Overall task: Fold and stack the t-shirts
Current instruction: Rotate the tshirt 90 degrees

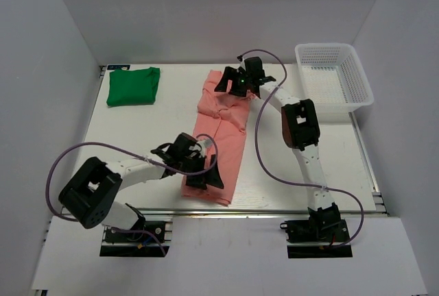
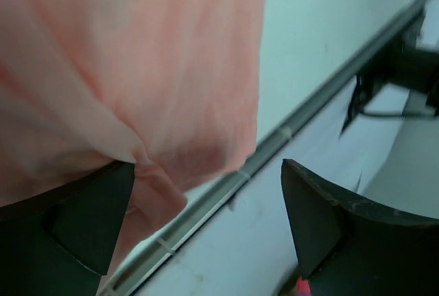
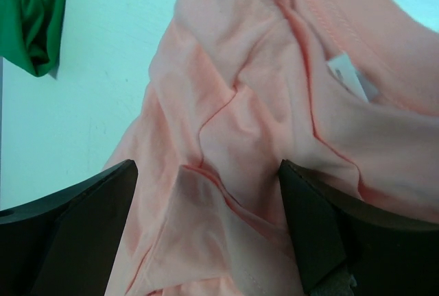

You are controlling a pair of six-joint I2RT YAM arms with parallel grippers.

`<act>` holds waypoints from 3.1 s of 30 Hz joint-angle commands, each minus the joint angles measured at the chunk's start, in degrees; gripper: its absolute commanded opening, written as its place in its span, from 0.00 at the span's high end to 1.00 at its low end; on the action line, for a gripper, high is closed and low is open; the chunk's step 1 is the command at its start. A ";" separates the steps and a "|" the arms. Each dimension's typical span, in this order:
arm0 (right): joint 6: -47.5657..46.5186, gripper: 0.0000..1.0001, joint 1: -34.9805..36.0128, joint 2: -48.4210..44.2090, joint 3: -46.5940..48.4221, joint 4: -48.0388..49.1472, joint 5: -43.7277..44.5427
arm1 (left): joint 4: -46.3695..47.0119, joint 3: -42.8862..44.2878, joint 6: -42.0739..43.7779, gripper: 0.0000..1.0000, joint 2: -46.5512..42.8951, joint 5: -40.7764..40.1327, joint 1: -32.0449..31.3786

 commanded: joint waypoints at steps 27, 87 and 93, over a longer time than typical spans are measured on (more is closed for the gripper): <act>-25.15 0.10 2.45 -25.22 -6.98 -8.90 13.29 | -41.73 21.57 -5.07 0.00 -10.49 -40.62 -20.12; -4.93 0.10 33.49 -49.68 -55.60 -15.68 49.06 | -37.71 7.41 -18.90 0.00 -27.03 -61.23 -7.45; -9.22 0.10 35.23 -50.39 -54.99 -13.57 39.49 | -37.09 7.41 -18.90 0.00 -26.51 -61.22 -7.45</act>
